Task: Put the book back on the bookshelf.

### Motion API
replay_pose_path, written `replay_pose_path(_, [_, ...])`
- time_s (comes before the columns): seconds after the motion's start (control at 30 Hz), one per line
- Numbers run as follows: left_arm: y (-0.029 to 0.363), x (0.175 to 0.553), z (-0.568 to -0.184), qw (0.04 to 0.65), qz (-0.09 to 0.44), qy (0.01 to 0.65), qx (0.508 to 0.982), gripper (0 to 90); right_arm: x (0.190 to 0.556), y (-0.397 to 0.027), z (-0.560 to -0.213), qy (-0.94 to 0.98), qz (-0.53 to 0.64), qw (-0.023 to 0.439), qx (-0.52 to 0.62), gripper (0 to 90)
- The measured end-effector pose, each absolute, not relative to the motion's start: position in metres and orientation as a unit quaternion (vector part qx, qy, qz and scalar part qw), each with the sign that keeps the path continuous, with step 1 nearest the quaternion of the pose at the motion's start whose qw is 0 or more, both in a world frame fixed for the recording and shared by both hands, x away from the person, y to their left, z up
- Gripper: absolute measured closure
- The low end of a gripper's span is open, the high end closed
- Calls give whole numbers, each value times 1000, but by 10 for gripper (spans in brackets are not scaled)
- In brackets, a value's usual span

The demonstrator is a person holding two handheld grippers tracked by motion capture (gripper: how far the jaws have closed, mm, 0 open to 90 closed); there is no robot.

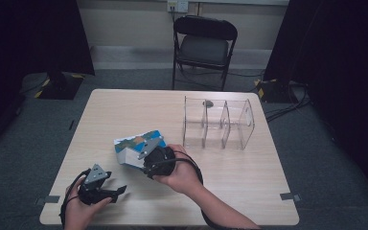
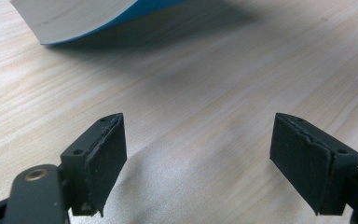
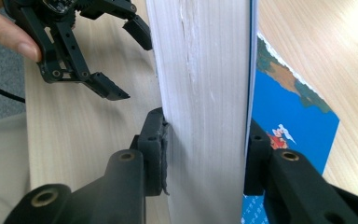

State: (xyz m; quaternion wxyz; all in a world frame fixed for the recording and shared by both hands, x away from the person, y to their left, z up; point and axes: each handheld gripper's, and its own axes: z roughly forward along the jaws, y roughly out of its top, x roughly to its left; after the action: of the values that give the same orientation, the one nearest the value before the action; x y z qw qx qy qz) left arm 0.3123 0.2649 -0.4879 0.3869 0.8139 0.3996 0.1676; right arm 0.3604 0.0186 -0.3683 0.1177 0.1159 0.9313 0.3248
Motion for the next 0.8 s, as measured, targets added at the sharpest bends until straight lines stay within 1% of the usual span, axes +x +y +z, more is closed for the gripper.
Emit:
replay_pose_path(0.17, [264, 313, -489, 388, 165, 403, 812, 193, 364, 17, -352, 932, 326, 99, 120, 620])
replay_pose_path(0.23, [265, 313, -489, 387, 165, 401, 814, 197, 364, 17, -350, 933, 325, 99, 120, 621])
replay_pose_path(0.3, [264, 313, -489, 388, 165, 401, 813, 198, 363, 16, -342, 936, 317, 85, 126, 621])
replay_pose_path(0.47, [264, 313, -487, 390, 169, 398, 813, 202, 364, 14, -334, 934, 322, 83, 130, 621])
replay_pose_path(0.57, [263, 313, -487, 391, 168, 398, 813, 202, 365, 11, -327, 933, 324, 71, 138, 621])
replay_pose_path(0.8, [261, 314, -489, 392, 165, 396, 814, 197, 365, 9, -318, 934, 321, 68, 140, 621])
